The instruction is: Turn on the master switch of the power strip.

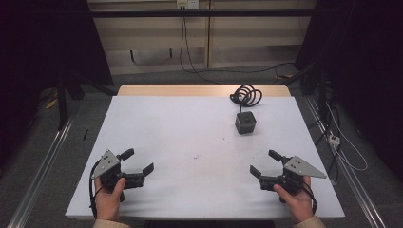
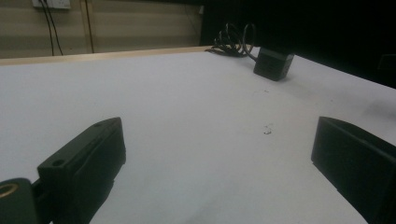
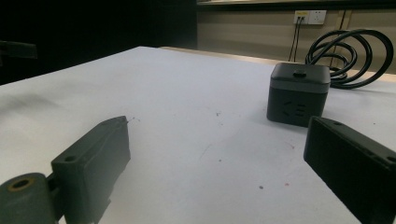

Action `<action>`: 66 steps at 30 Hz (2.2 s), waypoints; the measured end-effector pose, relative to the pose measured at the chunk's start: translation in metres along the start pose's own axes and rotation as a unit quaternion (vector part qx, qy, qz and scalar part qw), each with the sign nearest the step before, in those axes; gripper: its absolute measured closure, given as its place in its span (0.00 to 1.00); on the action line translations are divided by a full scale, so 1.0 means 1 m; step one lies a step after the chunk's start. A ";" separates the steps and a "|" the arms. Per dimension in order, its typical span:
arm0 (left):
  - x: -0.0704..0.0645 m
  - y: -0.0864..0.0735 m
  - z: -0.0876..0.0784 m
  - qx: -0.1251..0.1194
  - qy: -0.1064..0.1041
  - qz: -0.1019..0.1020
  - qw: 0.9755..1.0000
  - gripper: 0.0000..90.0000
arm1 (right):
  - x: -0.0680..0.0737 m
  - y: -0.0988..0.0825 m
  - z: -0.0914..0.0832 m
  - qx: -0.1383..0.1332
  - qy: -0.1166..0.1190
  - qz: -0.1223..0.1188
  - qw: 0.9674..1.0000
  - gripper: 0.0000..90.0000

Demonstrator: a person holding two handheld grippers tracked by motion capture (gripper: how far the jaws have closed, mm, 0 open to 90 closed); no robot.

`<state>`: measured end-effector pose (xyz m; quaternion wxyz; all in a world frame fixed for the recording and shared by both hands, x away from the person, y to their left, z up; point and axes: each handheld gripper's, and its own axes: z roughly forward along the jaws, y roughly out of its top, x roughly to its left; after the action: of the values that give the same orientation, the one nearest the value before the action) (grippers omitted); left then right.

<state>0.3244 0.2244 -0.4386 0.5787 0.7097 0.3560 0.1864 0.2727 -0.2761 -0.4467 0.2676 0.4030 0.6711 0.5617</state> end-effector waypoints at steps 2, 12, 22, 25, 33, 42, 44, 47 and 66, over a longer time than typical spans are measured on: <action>0.000 0.000 -0.001 -0.002 0.001 -0.001 1.000 0.03 | -0.001 0.002 0.003 0.002 -0.004 -0.003 1.000 0.07; -0.002 0.001 0.001 -0.005 -0.006 -0.002 1.000 0.03 | -0.005 0.009 0.014 0.012 -0.016 -0.011 1.000 0.09; -0.005 0.001 0.004 -0.003 -0.015 0.003 1.000 0.03 | -0.015 0.013 0.020 0.017 -0.031 -0.004 0.999 0.08; -0.005 0.001 0.005 -0.004 -0.017 0.003 1.000 0.03 | -0.017 0.014 0.023 0.017 -0.033 -0.001 0.999 0.08; -0.006 0.001 0.006 -0.005 -0.019 0.002 1.000 0.03 | -0.024 0.020 0.030 0.020 -0.044 0.006 0.999 0.09; -0.005 0.001 0.005 -0.007 -0.022 0.002 1.000 0.03 | -0.034 0.026 0.038 0.026 -0.055 0.011 0.998 0.11; -0.005 0.001 0.006 -0.007 -0.023 0.001 1.000 0.03 | -0.035 0.027 0.040 0.029 -0.057 0.010 0.998 0.11; -0.005 0.001 0.005 -0.008 -0.022 0.001 1.000 0.03 | -0.038 0.028 0.042 0.030 -0.059 0.012 0.998 0.13; -0.005 0.001 0.005 -0.011 -0.025 -0.002 1.000 0.03 | -0.045 0.036 0.060 0.038 -0.068 0.009 0.997 0.18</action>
<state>0.3247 0.2169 -0.4381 0.5959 0.7067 0.3407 0.1713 0.3544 -0.2801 -0.4294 0.2916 0.4562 0.6688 0.5095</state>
